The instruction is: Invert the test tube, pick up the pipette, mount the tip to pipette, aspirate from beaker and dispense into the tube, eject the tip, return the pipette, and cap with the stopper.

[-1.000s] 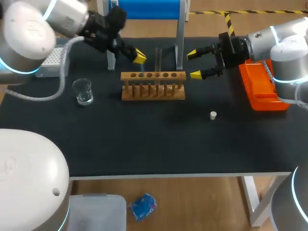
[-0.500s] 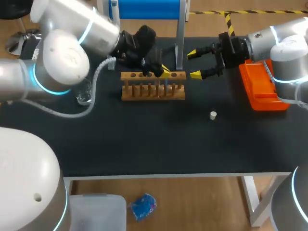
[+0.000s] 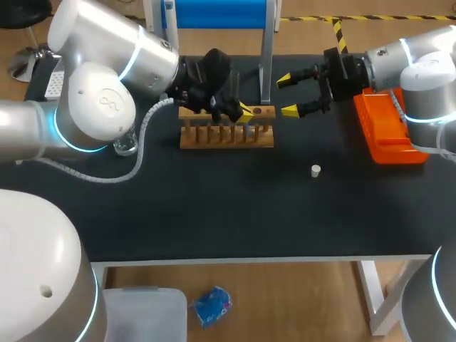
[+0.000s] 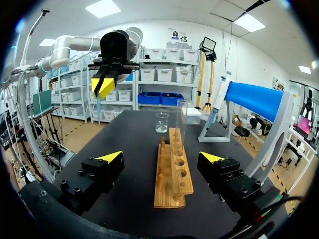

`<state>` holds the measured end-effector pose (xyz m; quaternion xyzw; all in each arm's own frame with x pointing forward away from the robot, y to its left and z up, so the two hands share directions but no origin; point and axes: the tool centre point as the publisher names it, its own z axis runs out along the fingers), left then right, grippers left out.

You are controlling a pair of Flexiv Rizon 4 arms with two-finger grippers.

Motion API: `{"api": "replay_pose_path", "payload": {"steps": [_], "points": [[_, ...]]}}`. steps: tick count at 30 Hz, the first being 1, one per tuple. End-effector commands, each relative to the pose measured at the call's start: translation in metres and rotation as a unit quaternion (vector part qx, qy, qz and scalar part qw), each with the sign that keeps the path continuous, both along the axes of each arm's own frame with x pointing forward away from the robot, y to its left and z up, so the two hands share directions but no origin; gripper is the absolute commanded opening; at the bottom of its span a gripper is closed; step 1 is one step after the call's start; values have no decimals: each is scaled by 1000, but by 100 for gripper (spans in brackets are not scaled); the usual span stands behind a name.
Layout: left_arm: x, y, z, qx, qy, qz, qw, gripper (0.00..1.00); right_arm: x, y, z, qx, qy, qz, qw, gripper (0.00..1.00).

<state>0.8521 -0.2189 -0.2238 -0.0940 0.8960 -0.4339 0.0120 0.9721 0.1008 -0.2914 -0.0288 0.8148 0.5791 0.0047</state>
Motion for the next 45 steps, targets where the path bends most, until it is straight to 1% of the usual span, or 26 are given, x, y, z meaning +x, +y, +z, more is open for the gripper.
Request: {"api": "replay_pose_path", "payload": {"steps": [1, 2, 8, 9, 16, 18, 25, 28, 29, 30, 31, 33, 37, 38, 40, 43, 45], "points": [[3, 2, 6, 18, -8, -1, 1000, 0, 0, 0, 0, -1, 0, 0, 1000, 100], [3, 2, 6, 22, -12, -1, 1000, 0, 0, 0, 0, -1, 0, 0, 1000, 100], [7, 1, 6, 35, -16, -6, 999, 0, 0, 0, 0, -1, 0, 0, 1000, 100], [7, 1, 6, 44, -14, -8, 999, 0, 0, 0, 0, -1, 0, 0, 1000, 100], [8, 1, 5, 46, -11, -5, 999, 0, 0, 0, 0, -1, 0, 0, 1000, 100], [8, 1, 5, 52, -10, -6, 999, 0, 0, 0, 0, -1, 0, 0, 1000, 100], [8, 0, 5, 51, -10, -5, 999, 0, 0, 0, 0, -1, 0, 0, 1000, 100], [8, 0, 5, 51, -10, -5, 999, 0, -13, -12, 20, 5, -14, -8, 1000, 100], [8, 0, 5, 51, -10, -5, 999, 0, -21, -19, 30, 12, -22, -10, 1000, 100], [8, 0, 5, 51, -10, -5, 999, 0, -26, -21, 35, 15, -25, -13, 999, 100], [8, 0, 5, 51, -10, -5, 999, 0, -36, -26, 45, 21, -32, -17, 999, 100], [8, 0, 5, 51, -10, -5, 999, 0, -51, -29, 57, 35, -37, -20, 999, 100], [8, 0, 5, 51, -10, -5, 999, 0, -79, -24, 68, 51, -32, -27, 998, 100], [8, 0, 5, 51, -10, -5, 999, 0, -84, -22, 69, 55, -28, -28, 998, 100], [8, 0, 5, 51, -10, -5, 999, 0, -98, -14, 73, 69, -18, -28, 997, 100], [8, 0, 5, 51, -10, -5, 999, 0, -116, -1, 74, 81, -10, -21, 996, 100], [8, 0, 5, 51, -10, -5, 999, 0, -125, 7, 72, 94, -1, -16, 995, 100]]}}
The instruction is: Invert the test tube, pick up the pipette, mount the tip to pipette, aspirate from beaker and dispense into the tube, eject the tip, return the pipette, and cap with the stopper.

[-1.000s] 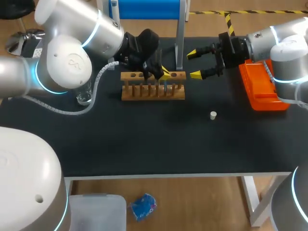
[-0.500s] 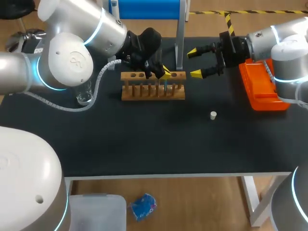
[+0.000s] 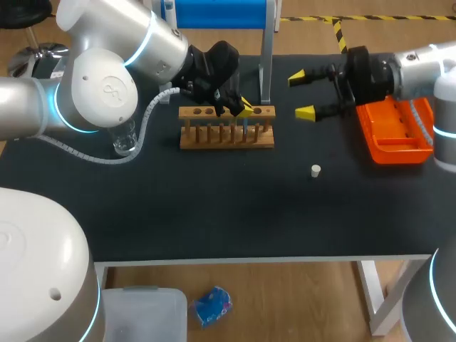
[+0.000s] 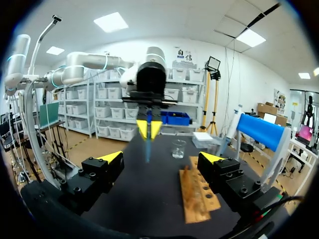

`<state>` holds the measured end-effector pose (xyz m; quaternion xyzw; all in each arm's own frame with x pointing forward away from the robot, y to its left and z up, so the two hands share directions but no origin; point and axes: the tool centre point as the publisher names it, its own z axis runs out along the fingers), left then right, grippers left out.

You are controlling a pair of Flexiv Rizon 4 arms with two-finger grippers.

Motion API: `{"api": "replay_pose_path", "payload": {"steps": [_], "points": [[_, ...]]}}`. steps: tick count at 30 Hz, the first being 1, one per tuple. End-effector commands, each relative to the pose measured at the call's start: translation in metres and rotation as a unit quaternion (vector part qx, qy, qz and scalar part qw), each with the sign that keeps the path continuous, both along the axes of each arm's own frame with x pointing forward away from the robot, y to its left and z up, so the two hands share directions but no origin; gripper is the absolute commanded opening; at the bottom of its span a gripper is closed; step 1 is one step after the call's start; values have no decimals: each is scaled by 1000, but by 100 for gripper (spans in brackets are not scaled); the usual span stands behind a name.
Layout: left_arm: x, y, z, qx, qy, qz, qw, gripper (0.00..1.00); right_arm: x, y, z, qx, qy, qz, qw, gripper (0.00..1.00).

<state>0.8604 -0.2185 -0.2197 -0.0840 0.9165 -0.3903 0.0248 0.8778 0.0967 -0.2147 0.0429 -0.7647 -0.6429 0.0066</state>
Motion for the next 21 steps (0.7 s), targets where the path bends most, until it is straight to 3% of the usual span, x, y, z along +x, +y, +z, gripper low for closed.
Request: {"api": "replay_pose_path", "payload": {"steps": [1, 10, 15, 21], "points": [[0, 0, 1, 2, 1, 0, 1000, 0, -35, 15, -7, 17, 0, -34, 999, 100], [0, 0, 1, 2, 1, 0, 1000, 0, -43, 52, -29, 48, -12, -7, 999, 100], [0, 0, 1, 2, 1, 0, 1000, 0, -37, 65, -45, 69, 20, 15, 997, 100], [0, 0, 1, 2, 1, 0, 1000, 0, -27, 73, -49, 71, 35, 16, 997, 100]]}}
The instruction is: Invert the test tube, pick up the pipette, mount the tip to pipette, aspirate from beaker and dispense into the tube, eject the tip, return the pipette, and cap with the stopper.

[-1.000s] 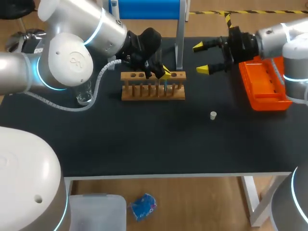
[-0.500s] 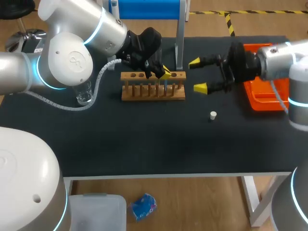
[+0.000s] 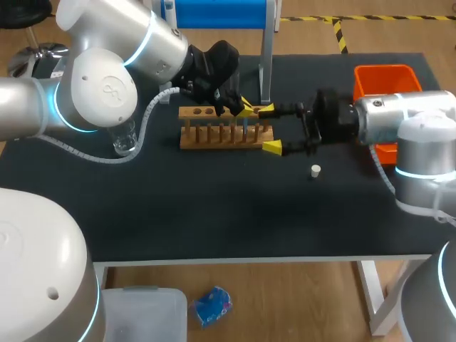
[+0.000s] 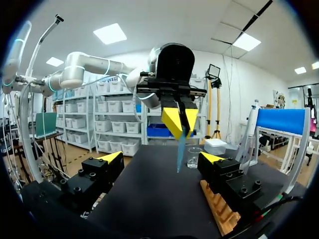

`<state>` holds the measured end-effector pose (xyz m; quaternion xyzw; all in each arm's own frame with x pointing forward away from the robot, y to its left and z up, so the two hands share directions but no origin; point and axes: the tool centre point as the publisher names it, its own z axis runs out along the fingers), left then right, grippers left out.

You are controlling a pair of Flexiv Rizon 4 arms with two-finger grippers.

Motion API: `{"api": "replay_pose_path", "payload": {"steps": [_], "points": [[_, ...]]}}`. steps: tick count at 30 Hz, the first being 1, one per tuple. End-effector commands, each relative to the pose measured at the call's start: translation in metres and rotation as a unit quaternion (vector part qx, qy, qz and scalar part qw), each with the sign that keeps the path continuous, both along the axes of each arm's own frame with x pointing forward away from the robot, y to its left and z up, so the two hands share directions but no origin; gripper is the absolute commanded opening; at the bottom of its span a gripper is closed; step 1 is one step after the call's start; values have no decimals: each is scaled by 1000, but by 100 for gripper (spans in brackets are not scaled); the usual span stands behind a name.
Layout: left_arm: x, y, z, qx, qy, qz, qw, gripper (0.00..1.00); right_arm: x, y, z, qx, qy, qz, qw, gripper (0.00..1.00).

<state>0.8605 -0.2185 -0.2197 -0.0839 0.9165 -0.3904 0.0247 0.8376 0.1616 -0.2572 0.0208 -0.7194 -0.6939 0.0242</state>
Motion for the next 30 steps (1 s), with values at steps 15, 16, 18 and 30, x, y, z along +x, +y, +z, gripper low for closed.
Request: {"api": "replay_pose_path", "payload": {"steps": [15, 16, 18, 30], "points": [[0, 0, 1, 2, 1, 0, 1000, 0, 32, 26, -6, 9, 1, 23, 1000, 67], [0, 0, 1, 2, 1, 0, 1000, 0, 32, 27, -5, 10, 2, 23, 1000, 65], [0, 0, 1, 2, 1, 0, 1000, 0, 30, 29, -5, 10, 2, 23, 1000, 59], [0, 0, 1, 2, 1, 0, 1000, 0, 21, 36, -3, 15, 7, 30, 999, 44]]}}
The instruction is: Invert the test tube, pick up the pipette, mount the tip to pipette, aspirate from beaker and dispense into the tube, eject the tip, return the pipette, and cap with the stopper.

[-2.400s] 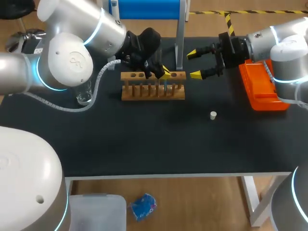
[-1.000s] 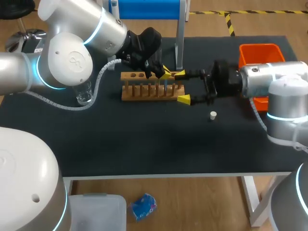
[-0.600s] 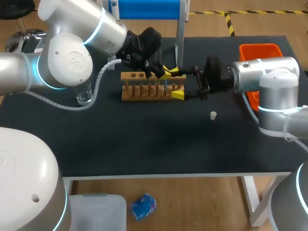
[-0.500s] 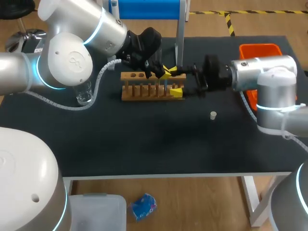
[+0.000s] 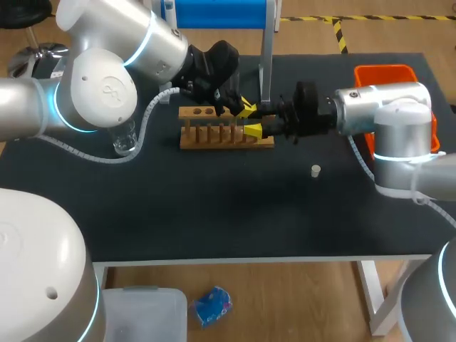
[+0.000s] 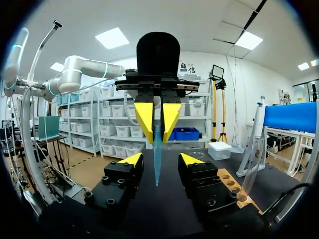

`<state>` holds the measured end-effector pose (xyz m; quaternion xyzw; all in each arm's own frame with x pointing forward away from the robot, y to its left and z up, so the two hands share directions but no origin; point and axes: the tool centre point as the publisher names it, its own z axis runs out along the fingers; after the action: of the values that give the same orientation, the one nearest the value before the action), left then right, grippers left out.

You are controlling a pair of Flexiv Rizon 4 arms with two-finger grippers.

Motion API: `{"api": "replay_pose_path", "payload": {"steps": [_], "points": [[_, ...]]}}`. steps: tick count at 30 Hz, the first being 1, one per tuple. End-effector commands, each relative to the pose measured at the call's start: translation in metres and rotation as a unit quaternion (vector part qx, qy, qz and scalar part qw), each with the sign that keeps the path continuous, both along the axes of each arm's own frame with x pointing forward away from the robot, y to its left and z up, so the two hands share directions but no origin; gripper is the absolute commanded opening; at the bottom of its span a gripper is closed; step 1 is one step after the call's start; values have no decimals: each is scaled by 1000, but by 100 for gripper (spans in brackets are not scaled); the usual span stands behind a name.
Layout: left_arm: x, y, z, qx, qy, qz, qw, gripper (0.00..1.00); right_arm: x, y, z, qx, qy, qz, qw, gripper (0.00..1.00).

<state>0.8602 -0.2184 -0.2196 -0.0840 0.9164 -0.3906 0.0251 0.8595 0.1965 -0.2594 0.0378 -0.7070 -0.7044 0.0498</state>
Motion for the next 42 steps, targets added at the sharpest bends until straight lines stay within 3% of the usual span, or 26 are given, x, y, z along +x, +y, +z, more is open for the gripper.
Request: {"api": "replay_pose_path", "payload": {"steps": [1, 13, 17, 19, 32, 33, 34, 42], "points": [[0, 0, 1, 2, 1, 0, 1000, 0, -1, 1, -1, -1, 0, 1, 1000, 43], [0, 0, 1, 2, 1, 0, 1000, 0, -3, 4, 2, 2, -2, 7, 1000, 40], [0, 0, 1, 2, 1, 0, 1000, 0, -4, 4, 2, 4, 0, 9, 1000, 18], [0, 0, 1, 2, 1, 0, 1000, 0, -4, 4, 2, 4, 1, 10, 1000, 0], [0, 0, 1, 2, 1, 0, 1000, 0, -4, 4, 2, 4, 4, 11, 1000, 0], [0, 0, 1, 2, 1, 0, 1000, 85, -4, 4, 1, 5, 4, 10, 1000, 0], [0, 0, 1, 2, 1, 0, 1000, 100, -4, 3, 1, 5, 4, 10, 1000, 0], [0, 0, 1, 2, 1, 0, 1000, 100, -5, -5, 2, 2, 2, 9, 1000, 0]]}}
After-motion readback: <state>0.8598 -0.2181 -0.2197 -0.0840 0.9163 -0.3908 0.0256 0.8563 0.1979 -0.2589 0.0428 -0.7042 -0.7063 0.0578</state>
